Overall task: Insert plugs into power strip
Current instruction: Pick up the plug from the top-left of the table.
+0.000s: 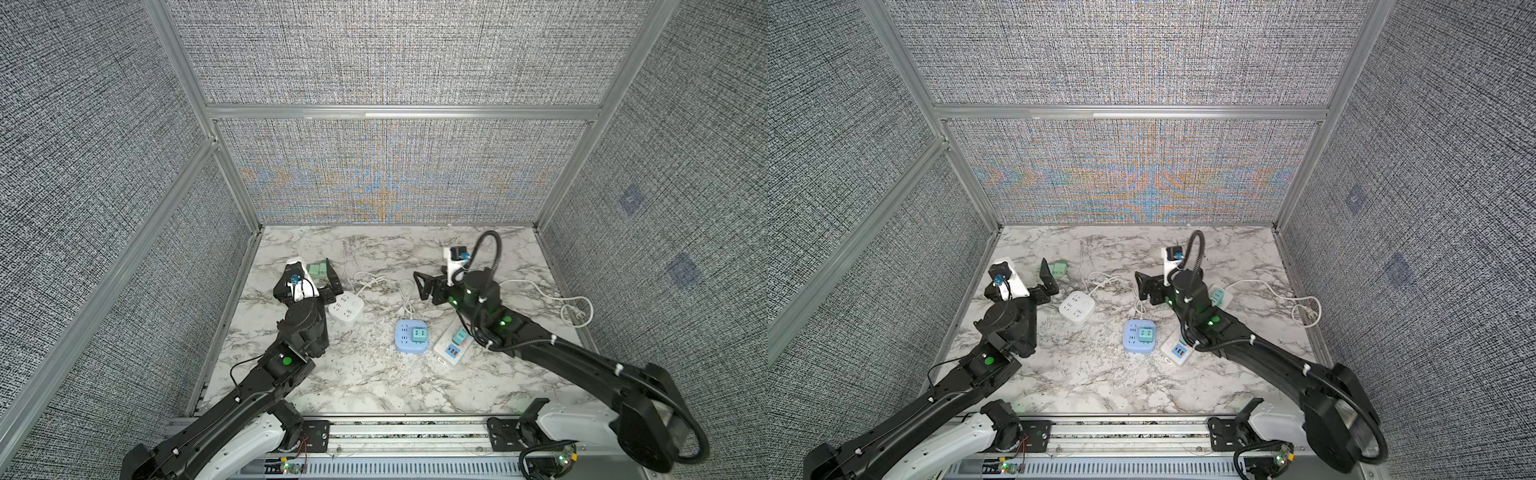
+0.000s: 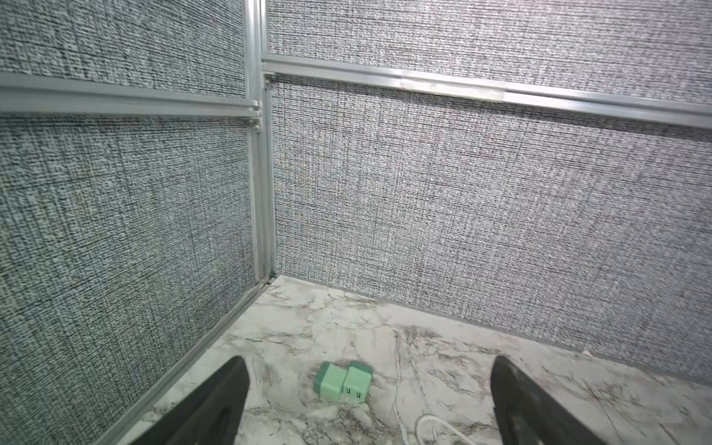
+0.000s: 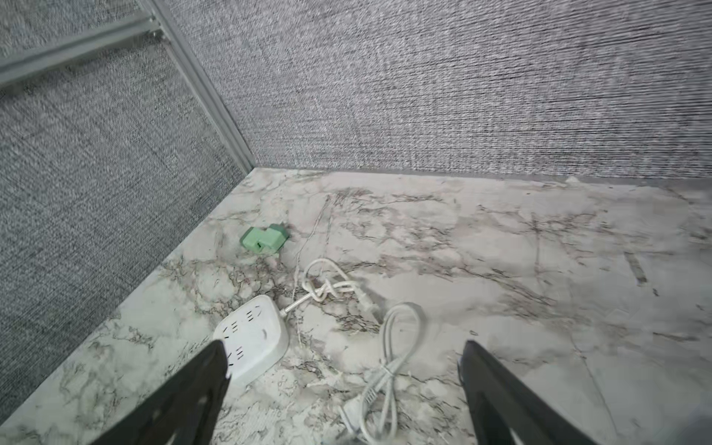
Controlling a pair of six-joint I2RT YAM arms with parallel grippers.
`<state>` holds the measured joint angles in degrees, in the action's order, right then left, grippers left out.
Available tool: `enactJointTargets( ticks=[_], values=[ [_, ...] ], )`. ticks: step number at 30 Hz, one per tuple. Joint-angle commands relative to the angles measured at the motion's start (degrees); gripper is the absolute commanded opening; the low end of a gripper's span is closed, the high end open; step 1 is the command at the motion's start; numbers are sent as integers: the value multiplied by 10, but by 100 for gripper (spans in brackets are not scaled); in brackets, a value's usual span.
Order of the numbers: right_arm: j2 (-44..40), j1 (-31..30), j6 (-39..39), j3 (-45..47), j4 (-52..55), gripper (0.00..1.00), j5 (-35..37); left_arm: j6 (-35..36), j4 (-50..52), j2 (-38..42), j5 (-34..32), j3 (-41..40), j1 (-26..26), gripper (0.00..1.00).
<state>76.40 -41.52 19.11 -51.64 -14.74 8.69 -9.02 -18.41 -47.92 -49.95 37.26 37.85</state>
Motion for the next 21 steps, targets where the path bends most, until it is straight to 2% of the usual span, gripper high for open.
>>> enactJointTargets(
  ticks=[1, 2, 4, 5, 7, 11, 15, 18, 21],
  values=[
    [63, -22, -12, -84, 63, 92, -1, -92, 130, -40, 105, 42, -88, 99],
    [78, -28, -14, -103, 75, 91, 4, -115, 149, -62, 174, 53, -135, 99],
    [96, -32, -13, -121, 86, 91, 3, -148, 170, -115, 265, 70, -212, 99],
    [99, -33, -12, -125, 89, 90, -4, -152, 172, -143, 312, 78, -242, 99],
    [96, -34, -13, -123, 95, 90, -8, -153, 184, -212, 361, 108, -272, 99],
    [71, -35, -14, -90, 89, 90, -8, -140, 215, -354, 404, 198, -283, 98],
    [47, -35, -11, -51, 88, 90, -13, -130, 293, -490, 427, 324, -282, 79],
    [24, -35, -4, -19, 90, 90, -10, -142, 393, -594, 406, 445, -282, 73],
    [-11, -35, 6, 31, 80, 90, -2, -139, 446, -692, 387, 532, -282, 65]
  ],
)
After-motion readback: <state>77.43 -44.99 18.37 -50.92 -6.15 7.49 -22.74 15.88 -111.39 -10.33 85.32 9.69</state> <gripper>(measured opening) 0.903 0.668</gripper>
